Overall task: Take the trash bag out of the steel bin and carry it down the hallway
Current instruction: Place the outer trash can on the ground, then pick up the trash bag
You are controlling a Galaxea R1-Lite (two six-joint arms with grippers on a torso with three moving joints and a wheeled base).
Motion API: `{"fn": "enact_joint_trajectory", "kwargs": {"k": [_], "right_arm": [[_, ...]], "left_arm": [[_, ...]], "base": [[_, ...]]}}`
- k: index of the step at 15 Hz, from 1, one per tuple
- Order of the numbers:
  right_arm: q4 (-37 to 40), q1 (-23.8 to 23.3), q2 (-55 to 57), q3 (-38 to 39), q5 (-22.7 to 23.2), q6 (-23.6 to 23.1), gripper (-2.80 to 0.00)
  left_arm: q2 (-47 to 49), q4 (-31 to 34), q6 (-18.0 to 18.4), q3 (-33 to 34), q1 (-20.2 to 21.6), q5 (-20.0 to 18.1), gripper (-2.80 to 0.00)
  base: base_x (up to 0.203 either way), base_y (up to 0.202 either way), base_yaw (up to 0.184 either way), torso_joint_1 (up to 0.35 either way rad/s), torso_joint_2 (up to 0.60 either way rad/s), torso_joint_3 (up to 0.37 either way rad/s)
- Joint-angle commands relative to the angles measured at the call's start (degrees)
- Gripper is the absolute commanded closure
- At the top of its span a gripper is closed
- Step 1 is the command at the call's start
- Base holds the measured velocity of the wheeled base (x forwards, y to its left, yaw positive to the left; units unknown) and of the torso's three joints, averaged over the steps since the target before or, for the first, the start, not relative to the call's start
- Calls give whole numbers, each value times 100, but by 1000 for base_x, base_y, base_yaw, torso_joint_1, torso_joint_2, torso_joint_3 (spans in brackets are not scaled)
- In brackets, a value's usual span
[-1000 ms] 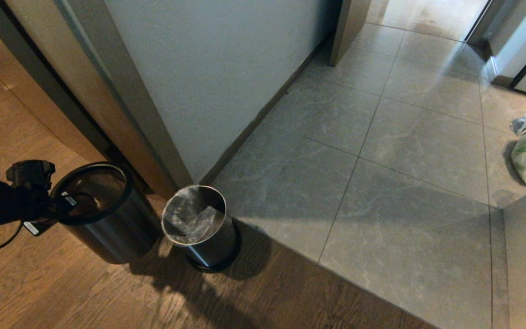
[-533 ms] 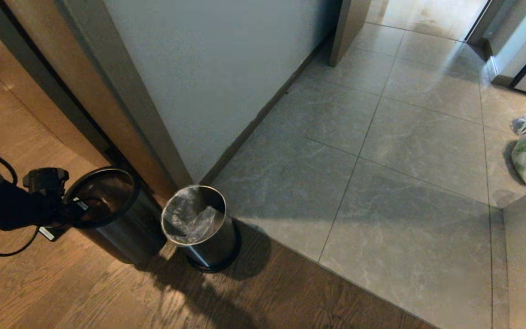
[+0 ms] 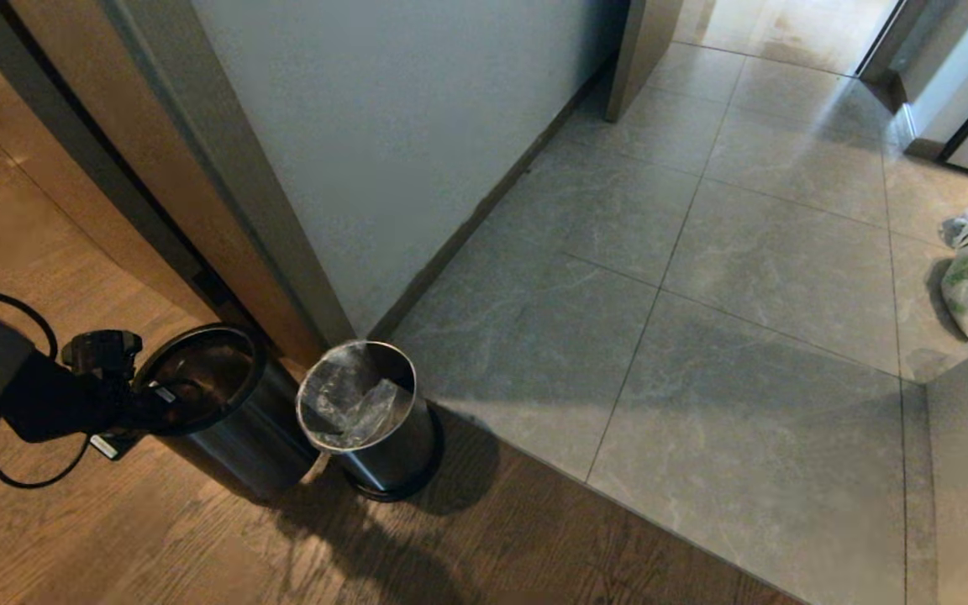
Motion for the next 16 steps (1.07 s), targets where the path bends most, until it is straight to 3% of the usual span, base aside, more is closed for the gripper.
{"fn": "enact_joint_trajectory", "kwargs": {"k": [1, 3, 4, 5, 10, 14, 15, 16], "right_arm": [[-2, 0, -4, 9, -2, 3, 0], [-2, 0, -4, 9, -2, 3, 0], [-2, 0, -4, 9, -2, 3, 0], [-2, 0, -4, 9, -2, 3, 0], [-2, 0, -4, 9, -2, 3, 0], [-2, 0, -4, 9, -2, 3, 0], [-2, 0, -4, 9, 6, 3, 0], [-2, 0, -4, 9, -2, 3, 0]], "left_arm": [[164, -92, -25, 65, 3, -6, 0], [201, -97, -25, 85, 3, -90, 0], [171, -97, -22, 90, 3, -118, -69], [153, -104, -24, 78, 3, -109, -280], [-65, -394, -20, 110, -18, -108, -280], [-887, -378, 23, 482, -223, -105, -280], [-1082, -376, 41, 586, -297, -104, 0], [-1263, -380, 67, 684, -403, -100, 0]], "base": [[0, 0, 0, 0, 0, 0], [0, 0, 0, 0, 0, 0], [0, 0, 0, 0, 0, 0], [0, 0, 0, 0, 0, 0], [0, 0, 0, 0, 0, 0], [0, 0, 0, 0, 0, 0], [0, 0, 0, 0, 0, 0], [0, 0, 0, 0, 0, 0]]}}
